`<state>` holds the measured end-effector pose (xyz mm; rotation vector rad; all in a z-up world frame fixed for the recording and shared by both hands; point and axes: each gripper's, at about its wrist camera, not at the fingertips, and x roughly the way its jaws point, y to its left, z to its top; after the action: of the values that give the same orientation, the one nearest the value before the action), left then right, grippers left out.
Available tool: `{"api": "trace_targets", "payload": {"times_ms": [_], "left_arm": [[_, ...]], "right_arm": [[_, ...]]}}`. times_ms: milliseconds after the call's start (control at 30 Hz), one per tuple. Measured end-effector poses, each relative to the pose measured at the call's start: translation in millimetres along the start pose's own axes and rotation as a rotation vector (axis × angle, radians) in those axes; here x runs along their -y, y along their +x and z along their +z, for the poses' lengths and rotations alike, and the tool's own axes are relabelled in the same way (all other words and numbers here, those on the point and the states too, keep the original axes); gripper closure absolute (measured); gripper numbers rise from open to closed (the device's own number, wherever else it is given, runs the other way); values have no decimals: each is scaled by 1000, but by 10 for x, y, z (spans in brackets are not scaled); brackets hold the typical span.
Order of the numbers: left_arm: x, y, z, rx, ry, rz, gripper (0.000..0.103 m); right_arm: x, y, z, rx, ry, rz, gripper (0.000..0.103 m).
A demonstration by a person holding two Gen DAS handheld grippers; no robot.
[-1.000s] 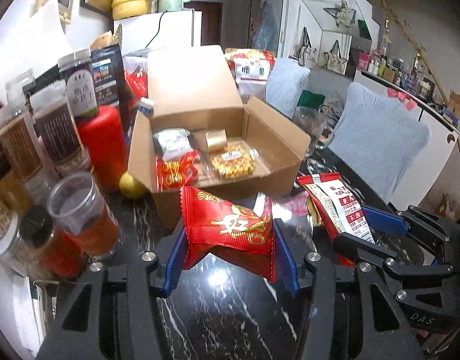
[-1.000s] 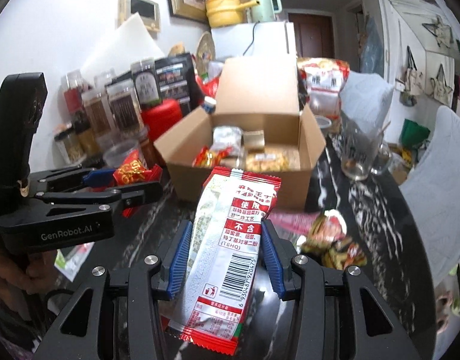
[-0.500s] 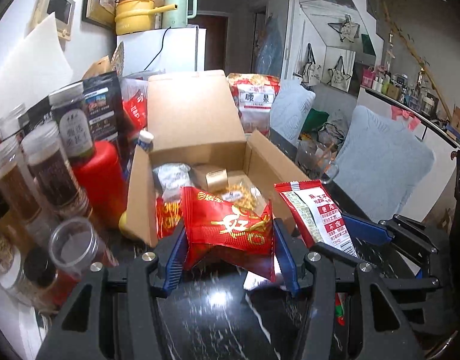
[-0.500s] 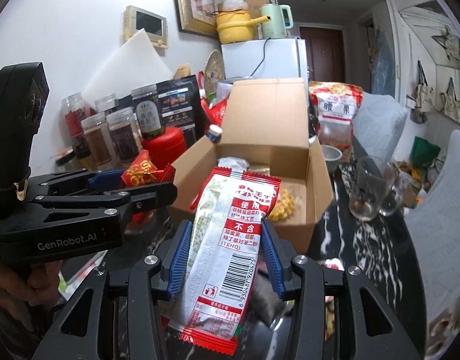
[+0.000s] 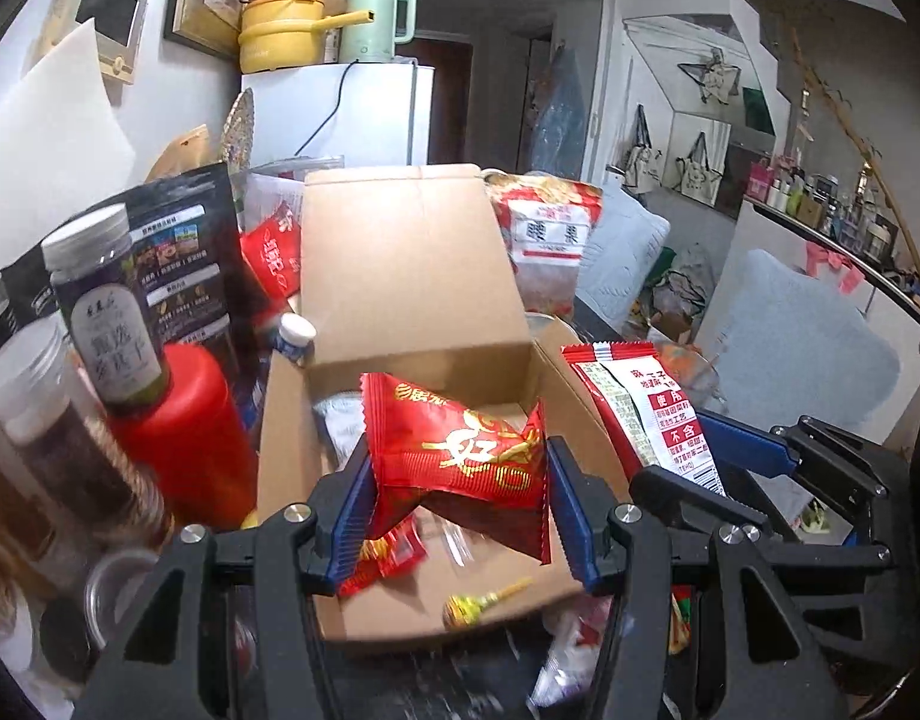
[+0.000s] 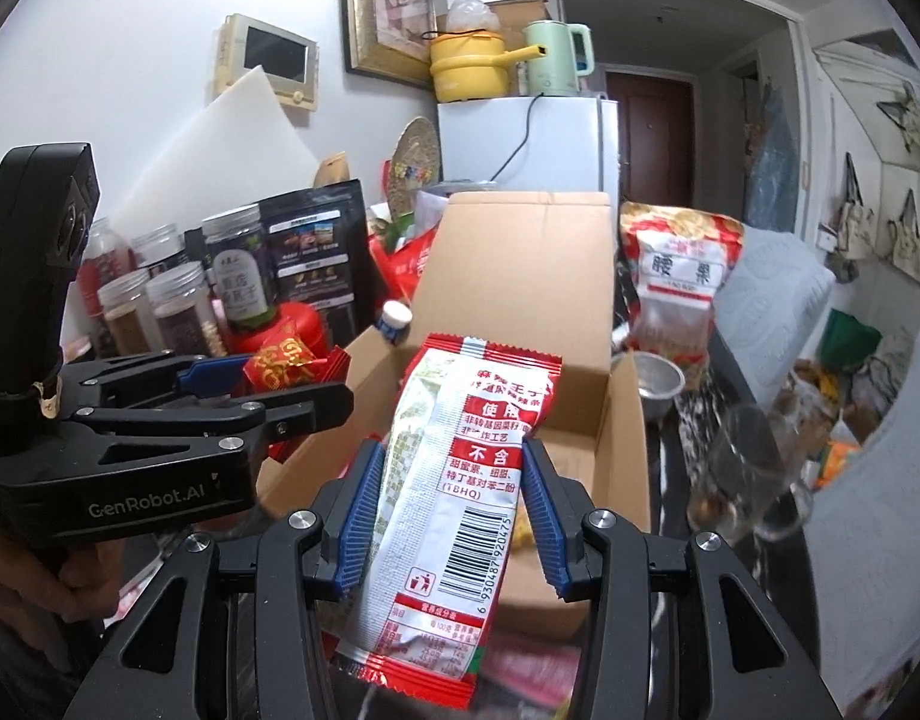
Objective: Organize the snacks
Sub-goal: 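Carry the red pouch and printed packet over the cardboard box with both tools, then lower the pouch and packet into the box and open both tools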
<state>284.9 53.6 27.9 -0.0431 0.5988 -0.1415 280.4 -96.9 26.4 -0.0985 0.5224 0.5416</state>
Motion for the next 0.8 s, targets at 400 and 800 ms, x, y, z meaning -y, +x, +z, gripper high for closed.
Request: {"api": "trace_targets", "payload": {"times_ms": [400, 800], "left_arm": [[-189, 526, 295, 9, -13, 92, 50], [-293, 1063, 372, -41, -6, 148, 50]], "right_arm": [[280, 609, 364, 9, 8, -9, 57], [416, 1101, 405, -49, -11, -1, 57]]}}
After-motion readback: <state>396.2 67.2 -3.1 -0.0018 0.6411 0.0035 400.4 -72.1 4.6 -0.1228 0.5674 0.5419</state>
